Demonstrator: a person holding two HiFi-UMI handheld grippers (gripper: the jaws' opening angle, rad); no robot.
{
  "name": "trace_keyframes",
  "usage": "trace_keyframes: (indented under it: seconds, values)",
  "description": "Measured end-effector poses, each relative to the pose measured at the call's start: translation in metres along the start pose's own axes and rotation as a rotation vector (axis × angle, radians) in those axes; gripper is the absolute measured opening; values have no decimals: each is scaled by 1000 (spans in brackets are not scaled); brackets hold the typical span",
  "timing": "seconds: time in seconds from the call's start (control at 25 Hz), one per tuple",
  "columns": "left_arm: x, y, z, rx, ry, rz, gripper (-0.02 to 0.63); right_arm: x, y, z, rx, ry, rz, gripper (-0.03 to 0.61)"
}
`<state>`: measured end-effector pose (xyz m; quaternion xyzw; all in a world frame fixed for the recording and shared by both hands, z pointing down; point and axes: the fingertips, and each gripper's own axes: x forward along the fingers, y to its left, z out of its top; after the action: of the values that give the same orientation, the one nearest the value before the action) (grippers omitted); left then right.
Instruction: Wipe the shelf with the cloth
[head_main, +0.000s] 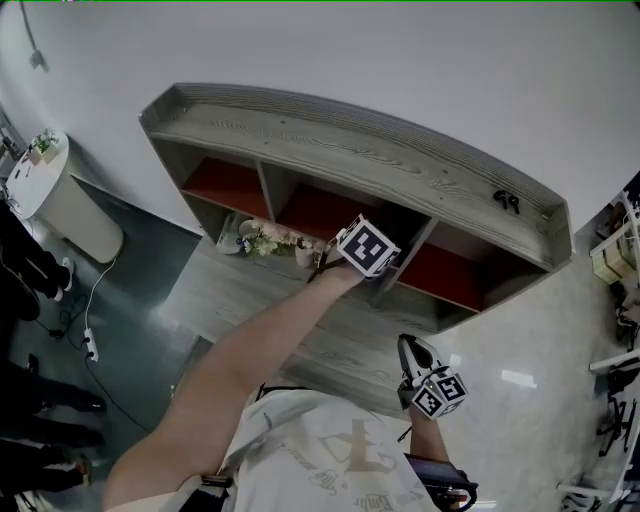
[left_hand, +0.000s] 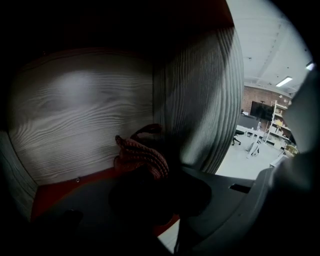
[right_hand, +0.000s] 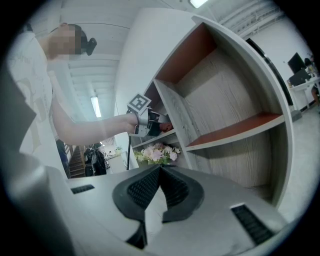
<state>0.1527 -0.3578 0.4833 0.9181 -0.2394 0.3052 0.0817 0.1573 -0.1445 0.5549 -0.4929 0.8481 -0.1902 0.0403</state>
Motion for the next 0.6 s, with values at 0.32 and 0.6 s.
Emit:
trace_keyframes:
  seconds: [0.32,0.6]
  values:
    - [-12,29,-14,-25,11,56,86,10,7,-3,-7,16,30,5]
    - [-30,65,-31,-66,42,130,86,16,11,-5,-4,27,44,5]
